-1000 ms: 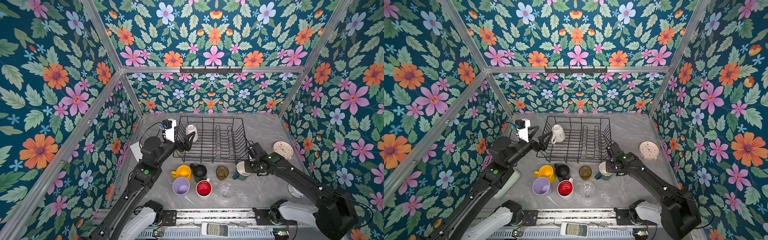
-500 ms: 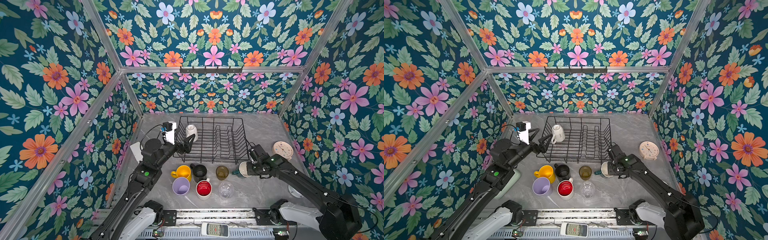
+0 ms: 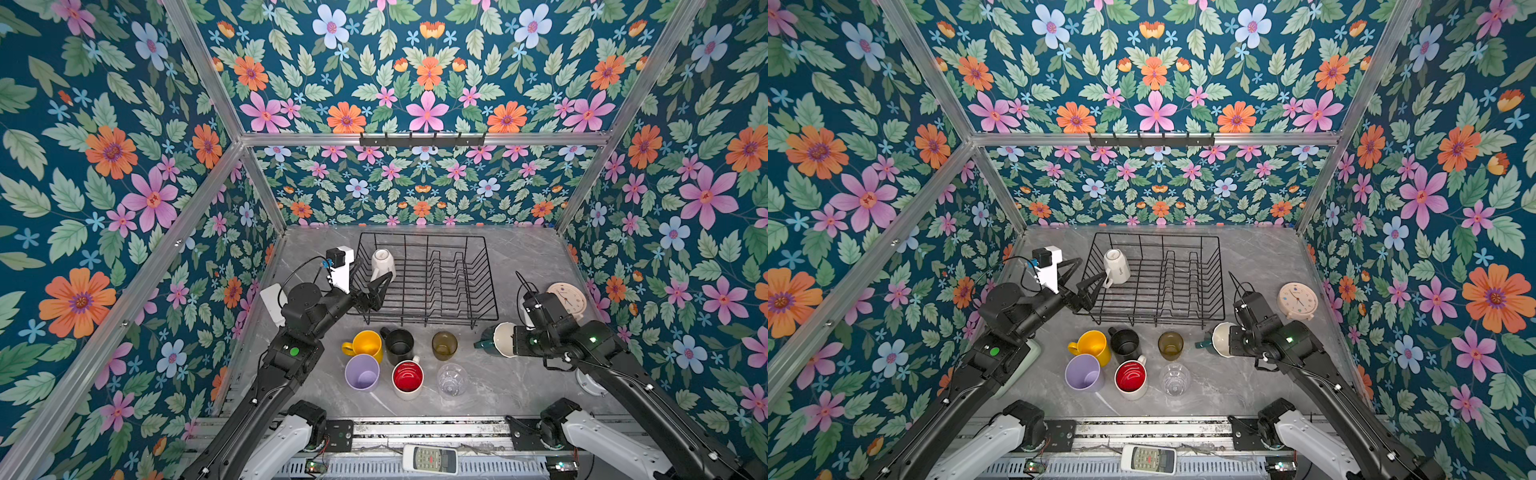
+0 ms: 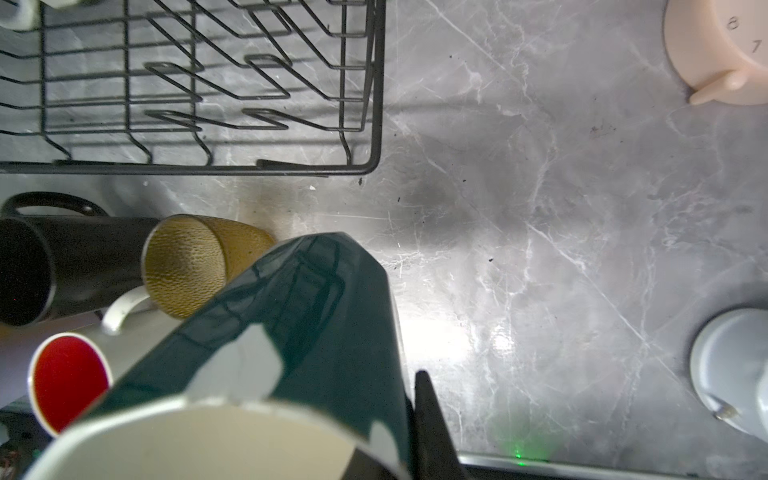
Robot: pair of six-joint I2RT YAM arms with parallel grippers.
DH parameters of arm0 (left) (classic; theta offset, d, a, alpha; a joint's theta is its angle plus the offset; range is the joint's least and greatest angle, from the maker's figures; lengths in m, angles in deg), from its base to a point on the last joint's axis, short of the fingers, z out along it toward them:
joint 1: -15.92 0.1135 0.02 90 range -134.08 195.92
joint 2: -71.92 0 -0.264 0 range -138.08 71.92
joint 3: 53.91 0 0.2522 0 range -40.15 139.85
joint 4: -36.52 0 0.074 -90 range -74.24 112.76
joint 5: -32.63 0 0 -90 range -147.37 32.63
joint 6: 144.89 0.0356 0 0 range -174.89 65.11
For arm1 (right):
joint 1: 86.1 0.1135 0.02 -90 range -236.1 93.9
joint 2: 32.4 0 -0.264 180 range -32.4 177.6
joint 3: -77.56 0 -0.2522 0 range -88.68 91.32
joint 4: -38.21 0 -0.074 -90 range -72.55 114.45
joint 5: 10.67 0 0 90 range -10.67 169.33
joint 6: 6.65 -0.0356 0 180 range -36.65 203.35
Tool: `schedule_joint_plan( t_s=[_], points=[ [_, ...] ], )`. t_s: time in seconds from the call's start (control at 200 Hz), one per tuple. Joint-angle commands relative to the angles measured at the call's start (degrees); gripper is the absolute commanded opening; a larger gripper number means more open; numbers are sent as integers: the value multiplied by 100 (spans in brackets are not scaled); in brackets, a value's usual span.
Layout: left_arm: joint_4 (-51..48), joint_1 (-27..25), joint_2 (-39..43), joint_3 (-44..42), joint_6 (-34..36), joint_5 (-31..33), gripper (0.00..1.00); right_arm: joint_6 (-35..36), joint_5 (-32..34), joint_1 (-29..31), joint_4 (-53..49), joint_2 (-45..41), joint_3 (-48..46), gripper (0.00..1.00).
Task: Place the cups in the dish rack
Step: 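Grasp the dark green mug by its rim with the right gripper, then lift the green mug over the rack toward the left gripper while the left gripper approaches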
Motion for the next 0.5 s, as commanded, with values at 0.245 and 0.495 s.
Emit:
schedule_joint_plan(
  t_s=[0.245,0.495],
  points=[
    [1318,-3,-111,-267,-367,-2194,99,-904,-2483,-1,2122,18,267,0],
    [1508,-2,-295,-314,-486,-2976,99,-1877,-4052,-287,4155,480,-83,0]
  ],
)
